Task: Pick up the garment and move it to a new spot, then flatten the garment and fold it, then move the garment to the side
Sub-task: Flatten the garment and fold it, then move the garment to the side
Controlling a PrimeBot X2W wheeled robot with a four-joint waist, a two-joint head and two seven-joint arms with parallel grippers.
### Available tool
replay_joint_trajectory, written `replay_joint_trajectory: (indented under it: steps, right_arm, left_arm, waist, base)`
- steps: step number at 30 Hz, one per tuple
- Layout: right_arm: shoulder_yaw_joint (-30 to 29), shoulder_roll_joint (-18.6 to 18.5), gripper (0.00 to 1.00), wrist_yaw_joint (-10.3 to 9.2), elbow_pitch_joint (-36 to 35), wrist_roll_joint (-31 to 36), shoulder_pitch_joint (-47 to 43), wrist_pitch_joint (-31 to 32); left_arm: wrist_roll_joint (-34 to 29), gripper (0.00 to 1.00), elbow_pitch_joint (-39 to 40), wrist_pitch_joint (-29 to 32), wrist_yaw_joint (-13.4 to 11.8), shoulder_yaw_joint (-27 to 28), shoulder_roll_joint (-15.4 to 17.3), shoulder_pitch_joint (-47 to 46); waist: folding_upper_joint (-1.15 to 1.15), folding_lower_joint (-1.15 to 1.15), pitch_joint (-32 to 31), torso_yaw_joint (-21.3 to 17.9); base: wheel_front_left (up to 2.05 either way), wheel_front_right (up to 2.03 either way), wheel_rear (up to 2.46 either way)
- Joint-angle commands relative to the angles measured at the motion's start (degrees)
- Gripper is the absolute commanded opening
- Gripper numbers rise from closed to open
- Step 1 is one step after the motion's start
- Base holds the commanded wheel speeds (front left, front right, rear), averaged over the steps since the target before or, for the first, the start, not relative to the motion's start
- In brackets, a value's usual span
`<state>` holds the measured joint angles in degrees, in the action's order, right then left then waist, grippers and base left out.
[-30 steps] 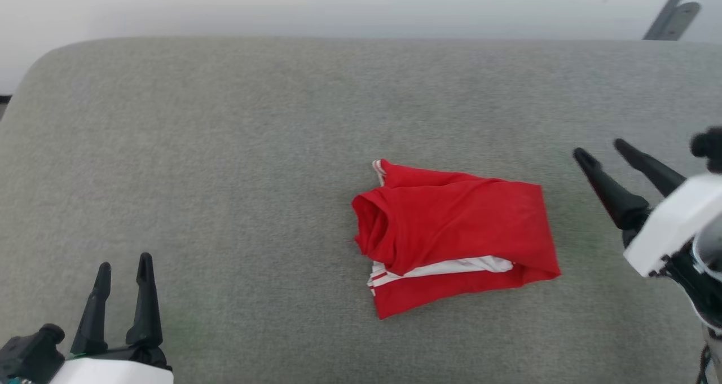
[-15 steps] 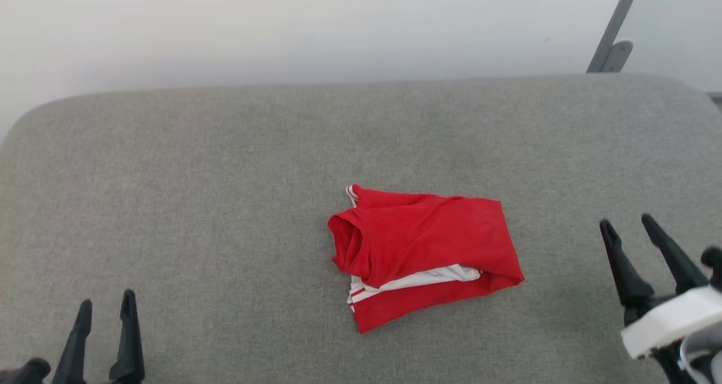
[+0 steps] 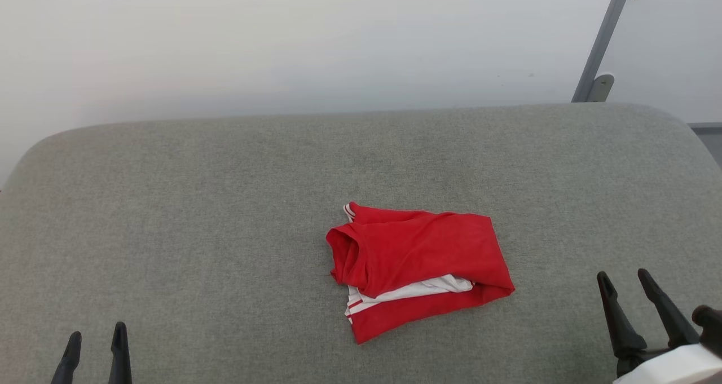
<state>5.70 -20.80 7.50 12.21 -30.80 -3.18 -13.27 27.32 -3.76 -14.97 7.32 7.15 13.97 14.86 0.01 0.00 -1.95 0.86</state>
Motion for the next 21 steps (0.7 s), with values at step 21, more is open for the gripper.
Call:
replay_joint_trajectory:
  steps: [21]
  right_arm:
    - [1.2, 2.7, 1.00, -0.02, 0.3, -0.8, -0.9, -0.6]
  left_arm:
    - [-0.4, 1.00, 0.9, -0.2, 0.2, -1.8, 0.5, -0.8]
  waist:
    - [-0.01, 0.00, 0.2, 1.1]
  base:
    - [0.00, 0.00, 0.00]
